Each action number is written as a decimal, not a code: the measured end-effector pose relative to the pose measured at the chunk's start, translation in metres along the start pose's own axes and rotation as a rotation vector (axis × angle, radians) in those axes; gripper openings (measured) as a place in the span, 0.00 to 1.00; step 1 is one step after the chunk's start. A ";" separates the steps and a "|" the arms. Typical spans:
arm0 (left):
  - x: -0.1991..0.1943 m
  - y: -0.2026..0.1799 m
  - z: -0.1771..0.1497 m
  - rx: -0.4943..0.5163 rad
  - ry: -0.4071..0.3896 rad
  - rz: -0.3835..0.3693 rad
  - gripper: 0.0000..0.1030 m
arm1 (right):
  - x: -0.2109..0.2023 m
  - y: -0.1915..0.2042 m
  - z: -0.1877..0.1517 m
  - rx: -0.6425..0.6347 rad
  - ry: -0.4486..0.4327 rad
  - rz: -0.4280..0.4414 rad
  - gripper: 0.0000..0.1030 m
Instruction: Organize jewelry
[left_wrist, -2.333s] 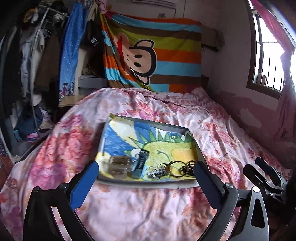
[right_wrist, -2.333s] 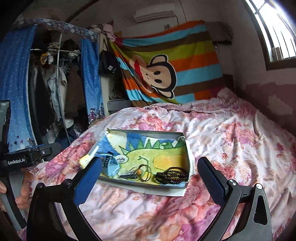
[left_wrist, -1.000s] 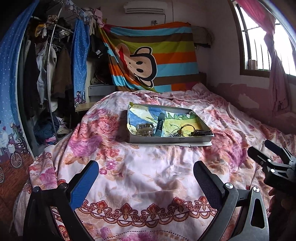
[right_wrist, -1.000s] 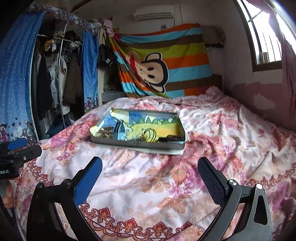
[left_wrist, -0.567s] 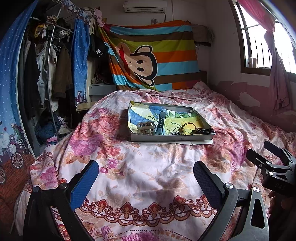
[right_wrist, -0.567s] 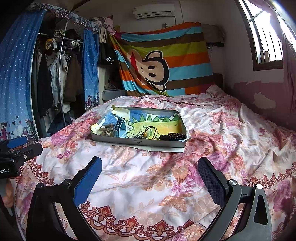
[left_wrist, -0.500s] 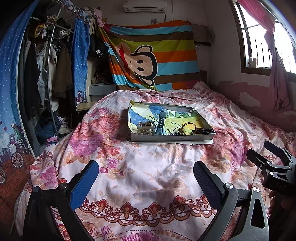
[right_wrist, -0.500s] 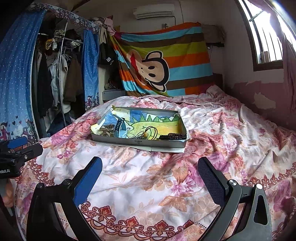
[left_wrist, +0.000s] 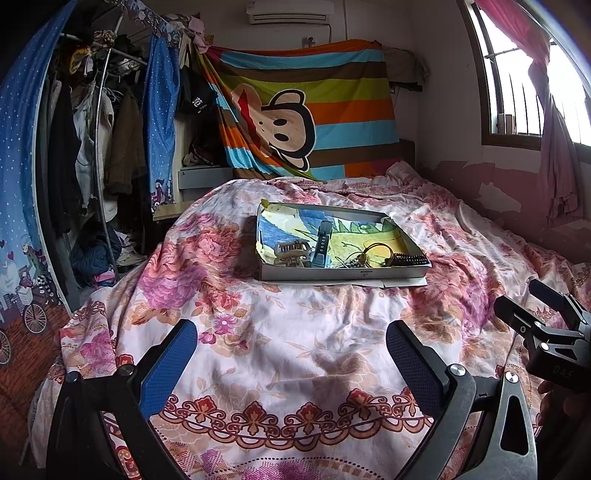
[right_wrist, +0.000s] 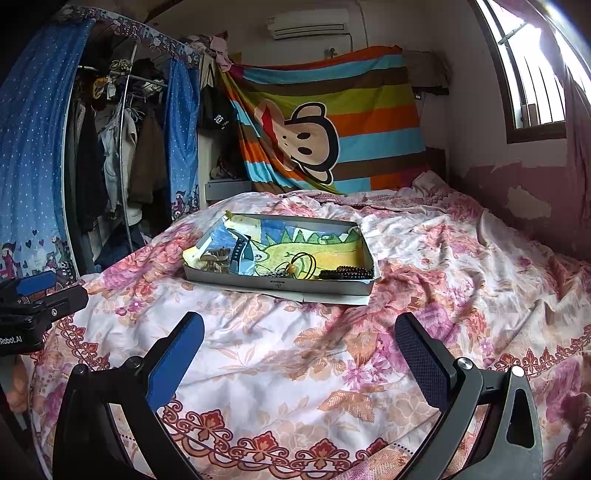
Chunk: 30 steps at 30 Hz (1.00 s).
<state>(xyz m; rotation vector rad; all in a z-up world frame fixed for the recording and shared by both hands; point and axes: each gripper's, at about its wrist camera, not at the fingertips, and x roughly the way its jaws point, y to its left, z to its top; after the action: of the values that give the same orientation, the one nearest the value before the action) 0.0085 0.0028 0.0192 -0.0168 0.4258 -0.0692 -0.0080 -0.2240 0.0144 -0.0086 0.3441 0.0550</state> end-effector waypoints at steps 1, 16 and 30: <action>0.000 0.000 0.000 -0.001 0.000 0.000 1.00 | 0.000 0.000 0.000 -0.001 0.000 0.001 0.98; 0.000 -0.001 0.000 0.000 -0.001 0.000 1.00 | -0.001 0.001 -0.001 -0.001 -0.001 0.000 0.98; 0.000 -0.001 0.000 0.002 0.000 0.000 1.00 | -0.001 0.002 0.001 -0.003 0.000 0.001 0.98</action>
<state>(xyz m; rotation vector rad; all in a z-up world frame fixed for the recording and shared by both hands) 0.0083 0.0021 0.0192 -0.0147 0.4254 -0.0693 -0.0088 -0.2216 0.0157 -0.0114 0.3445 0.0568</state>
